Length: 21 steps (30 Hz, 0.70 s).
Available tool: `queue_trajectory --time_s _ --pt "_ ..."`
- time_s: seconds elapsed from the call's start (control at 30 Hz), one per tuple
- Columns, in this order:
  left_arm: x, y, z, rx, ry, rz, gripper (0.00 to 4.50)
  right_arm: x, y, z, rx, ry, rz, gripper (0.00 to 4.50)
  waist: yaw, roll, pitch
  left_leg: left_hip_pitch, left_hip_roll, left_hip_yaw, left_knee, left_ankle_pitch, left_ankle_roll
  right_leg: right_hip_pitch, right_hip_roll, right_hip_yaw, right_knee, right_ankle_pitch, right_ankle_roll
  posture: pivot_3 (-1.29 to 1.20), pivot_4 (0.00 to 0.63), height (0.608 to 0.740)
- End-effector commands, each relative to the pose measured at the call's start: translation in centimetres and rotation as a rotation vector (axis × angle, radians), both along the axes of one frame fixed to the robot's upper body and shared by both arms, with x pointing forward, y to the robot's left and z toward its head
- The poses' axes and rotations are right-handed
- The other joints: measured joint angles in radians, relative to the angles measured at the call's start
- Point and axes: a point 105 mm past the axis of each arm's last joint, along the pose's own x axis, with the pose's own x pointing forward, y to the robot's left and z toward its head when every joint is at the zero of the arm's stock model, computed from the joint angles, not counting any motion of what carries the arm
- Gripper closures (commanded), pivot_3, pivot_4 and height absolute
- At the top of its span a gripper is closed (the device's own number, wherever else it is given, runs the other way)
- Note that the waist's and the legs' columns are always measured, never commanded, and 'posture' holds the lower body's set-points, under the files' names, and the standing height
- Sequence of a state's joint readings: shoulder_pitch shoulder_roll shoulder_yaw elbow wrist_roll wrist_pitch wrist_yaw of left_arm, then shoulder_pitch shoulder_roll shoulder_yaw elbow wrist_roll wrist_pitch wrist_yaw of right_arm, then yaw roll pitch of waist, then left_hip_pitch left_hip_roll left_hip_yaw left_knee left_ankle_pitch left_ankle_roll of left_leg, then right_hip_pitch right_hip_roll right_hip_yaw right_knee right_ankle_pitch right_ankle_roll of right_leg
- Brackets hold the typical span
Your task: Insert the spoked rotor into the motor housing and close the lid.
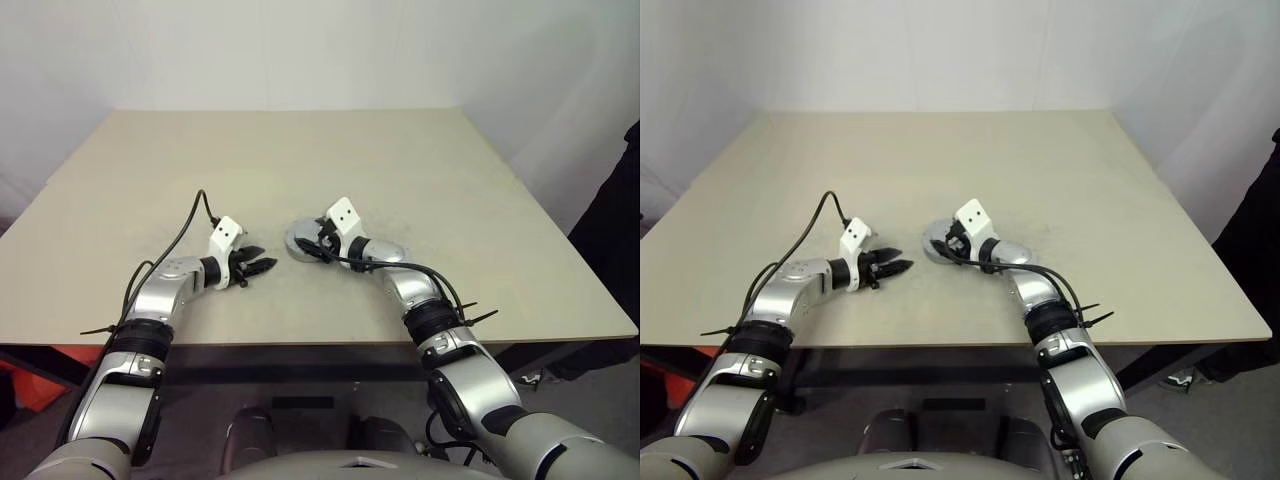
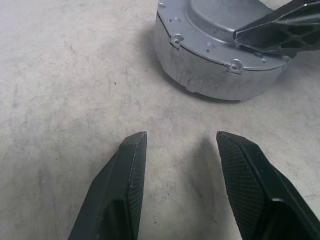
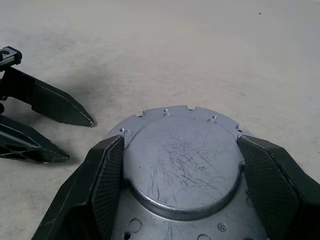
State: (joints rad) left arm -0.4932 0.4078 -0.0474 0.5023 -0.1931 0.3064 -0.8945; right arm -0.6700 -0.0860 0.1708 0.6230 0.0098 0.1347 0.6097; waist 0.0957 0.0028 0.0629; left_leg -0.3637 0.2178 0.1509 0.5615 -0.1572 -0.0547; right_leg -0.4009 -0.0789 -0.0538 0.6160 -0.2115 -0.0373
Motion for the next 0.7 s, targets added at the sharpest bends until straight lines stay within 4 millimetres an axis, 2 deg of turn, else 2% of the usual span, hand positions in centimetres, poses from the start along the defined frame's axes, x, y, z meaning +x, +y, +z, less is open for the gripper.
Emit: queue_trajectory --time_s 0.03,0.2,0.37,0.47,0.53,0.63,0.7 --pt "0.0 0.4 0.0 0.013 -0.001 0.007 2.16 0.1 -0.7 -0.6 -0.036 0.02 -0.011 1.36 0.0 0.0 0.0 0.0 0.0 0.0 0.0 0.0 0.0 0.0 0.0 0.0 0.0 0.0 0.0 0.0 0.0 0.74" --pt "0.3 0.1 0.7 -0.037 0.008 0.025 2.16 -0.1 -0.9 -1.6 -0.051 0.065 -0.009 1.36 0.0 0.0 0.0 0.0 0.0 0.0 0.0 0.0 0.0 0.0 0.0 0.0 0.0 0.0 0.0 0.0 0.0 0.74" --pt "2.1 -1.1 4.0 -0.28 0.063 0.111 2.16 -0.1 -1.0 -1.8 -0.06 0.071 -0.005 1.36 0.002 0.0 0.0 0.001 0.0 0.0 0.001 0.0 0.0 0.001 0.0 0.0 0.0 0.0 0.0 0.0 0.0 0.74" --pt "2.9 -2.2 5.5 -0.371 0.085 0.109 2.73 -0.1 -1.0 -1.7 -0.063 0.069 -0.003 1.36 0.002 0.0 0.0 0.001 0.0 0.0 0.001 0.0 0.0 0.001 0.0 0.0 0.0 0.0 0.0 0.0 0.0 0.74" --pt "3.1 -2.7 5.9 -0.389 0.095 0.101 3.47 -0.1 -0.9 -1.7 -0.064 0.068 -0.002 1.36 0.001 0.0 0.0 0.001 0.0 0.0 0.001 0.0 0.0 0.002 0.0 0.0 0.0 0.0 0.0 0.0 0.0 0.74" --pt "3.6 -3.8 5.3 -0.352 0.113 0.095 4.47 0.0 -0.9 -1.4 -0.062 0.061 -0.004 1.36 0.0 0.0 0.0 0.001 0.0 0.0 0.0 0.0 0.001 0.002 0.0 0.0 -0.001 0.0 0.0 0.0 0.0 0.74" --pt "3.8 -4.4 4.5 -0.308 0.133 0.095 4.47 0.0 -1.0 -1.3 -0.059 0.056 -0.011 1.36 0.001 0.0 0.0 0.001 0.0 0.0 0.0 0.0 0.001 0.002 0.0 0.0 -0.002 0.0 0.0 0.0 0.0 0.74"
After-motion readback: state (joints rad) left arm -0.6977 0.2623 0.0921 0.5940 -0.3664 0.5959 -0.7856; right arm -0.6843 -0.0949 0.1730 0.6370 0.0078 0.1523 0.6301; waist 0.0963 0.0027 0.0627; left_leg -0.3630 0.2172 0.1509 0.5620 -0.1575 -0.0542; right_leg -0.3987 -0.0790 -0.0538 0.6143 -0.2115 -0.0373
